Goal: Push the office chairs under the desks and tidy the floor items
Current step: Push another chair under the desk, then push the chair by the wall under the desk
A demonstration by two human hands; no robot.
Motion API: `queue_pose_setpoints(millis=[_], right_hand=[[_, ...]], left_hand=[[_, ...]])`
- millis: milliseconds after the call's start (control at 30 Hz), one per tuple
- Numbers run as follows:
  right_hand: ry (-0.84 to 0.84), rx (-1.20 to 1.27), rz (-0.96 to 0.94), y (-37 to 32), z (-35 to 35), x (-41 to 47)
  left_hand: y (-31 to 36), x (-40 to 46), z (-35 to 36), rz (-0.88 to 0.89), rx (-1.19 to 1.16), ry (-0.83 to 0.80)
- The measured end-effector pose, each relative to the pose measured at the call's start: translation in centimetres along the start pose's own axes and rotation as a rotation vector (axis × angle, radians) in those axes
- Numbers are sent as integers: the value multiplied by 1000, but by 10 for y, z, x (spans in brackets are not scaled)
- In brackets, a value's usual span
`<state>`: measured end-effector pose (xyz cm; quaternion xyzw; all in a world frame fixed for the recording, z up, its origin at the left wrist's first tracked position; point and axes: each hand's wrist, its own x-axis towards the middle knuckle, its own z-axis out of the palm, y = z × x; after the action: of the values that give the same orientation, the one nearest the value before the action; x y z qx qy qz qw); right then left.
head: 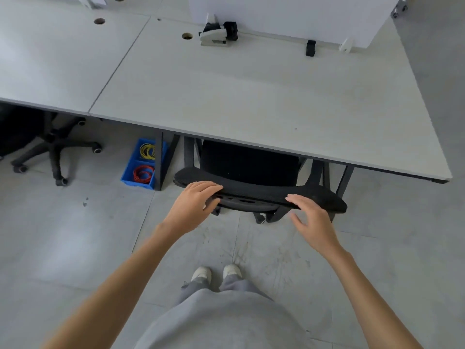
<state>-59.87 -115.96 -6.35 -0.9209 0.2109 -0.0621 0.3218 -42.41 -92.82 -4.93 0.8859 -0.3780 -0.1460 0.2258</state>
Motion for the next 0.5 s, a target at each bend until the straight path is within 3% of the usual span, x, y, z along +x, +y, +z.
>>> queue_pose_setpoints(millis=[67, 167, 267, 400, 500], right_hand=[[-49, 250, 22, -25, 6, -24], [-257, 595, 243, -45, 42, -42], [-526, 695, 382, -72, 92, -36], [-865, 690, 258, -149, 149, -7], [-993, 680, 95, -218, 195, 31]], left_hand=[[-3, -33, -2, -146, -211, 134], [-17, -92, 11, -401, -537, 278], [-38, -156, 28, -679, -810, 437], [-58, -235, 40, -974, -881, 684], [-74, -274, 43, -1151, -917, 876]])
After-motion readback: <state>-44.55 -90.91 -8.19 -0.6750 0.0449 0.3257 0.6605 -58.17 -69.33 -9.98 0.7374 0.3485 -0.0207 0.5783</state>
